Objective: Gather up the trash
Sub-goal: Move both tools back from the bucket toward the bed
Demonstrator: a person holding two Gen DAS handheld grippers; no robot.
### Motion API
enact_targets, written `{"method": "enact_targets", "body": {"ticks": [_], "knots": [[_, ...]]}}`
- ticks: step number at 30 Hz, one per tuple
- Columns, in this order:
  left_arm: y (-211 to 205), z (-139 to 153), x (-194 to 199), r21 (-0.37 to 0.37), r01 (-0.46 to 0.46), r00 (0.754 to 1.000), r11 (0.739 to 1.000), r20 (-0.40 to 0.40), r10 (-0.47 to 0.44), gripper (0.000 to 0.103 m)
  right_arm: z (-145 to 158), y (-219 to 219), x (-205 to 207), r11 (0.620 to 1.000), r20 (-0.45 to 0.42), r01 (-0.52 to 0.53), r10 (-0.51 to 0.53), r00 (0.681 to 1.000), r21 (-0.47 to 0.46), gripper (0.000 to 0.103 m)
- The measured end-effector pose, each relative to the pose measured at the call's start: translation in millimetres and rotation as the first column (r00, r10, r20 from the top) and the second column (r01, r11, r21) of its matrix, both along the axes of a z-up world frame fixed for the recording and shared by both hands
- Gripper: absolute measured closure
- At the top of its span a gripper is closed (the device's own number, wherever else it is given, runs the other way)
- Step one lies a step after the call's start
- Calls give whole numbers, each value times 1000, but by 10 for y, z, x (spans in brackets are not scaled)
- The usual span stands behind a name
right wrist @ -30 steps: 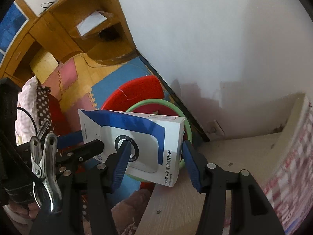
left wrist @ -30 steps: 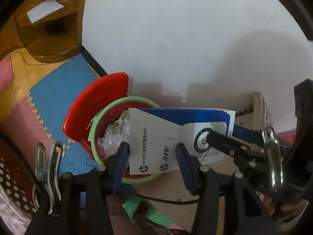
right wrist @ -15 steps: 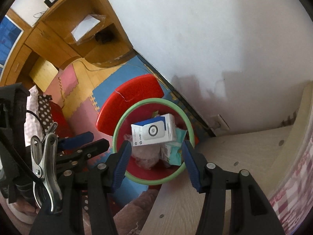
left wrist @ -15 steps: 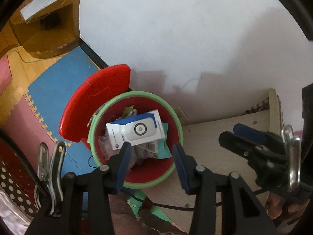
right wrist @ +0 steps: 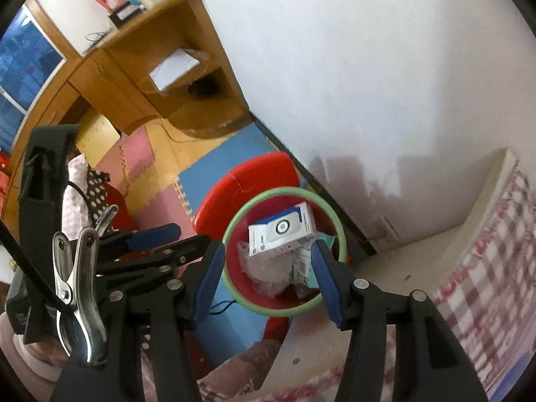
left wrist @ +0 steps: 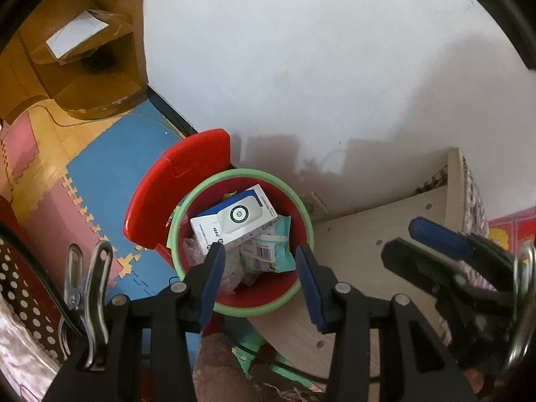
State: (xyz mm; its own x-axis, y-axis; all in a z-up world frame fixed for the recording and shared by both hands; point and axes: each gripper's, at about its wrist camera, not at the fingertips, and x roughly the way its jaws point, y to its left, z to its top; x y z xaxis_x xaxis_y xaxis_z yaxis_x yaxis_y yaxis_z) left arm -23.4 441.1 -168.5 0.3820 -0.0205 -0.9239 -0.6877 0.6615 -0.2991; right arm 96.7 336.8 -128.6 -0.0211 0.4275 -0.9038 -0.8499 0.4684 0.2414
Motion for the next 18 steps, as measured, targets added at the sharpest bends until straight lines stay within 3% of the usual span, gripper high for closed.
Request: {"method": "enact_targets", "body": {"ticks": [18], "knots": [[-448, 1138, -538, 193, -109, 993, 975, 65, 98, 58, 1078, -703, -575, 964, 82, -59, 39, 996, 259, 48]]}}
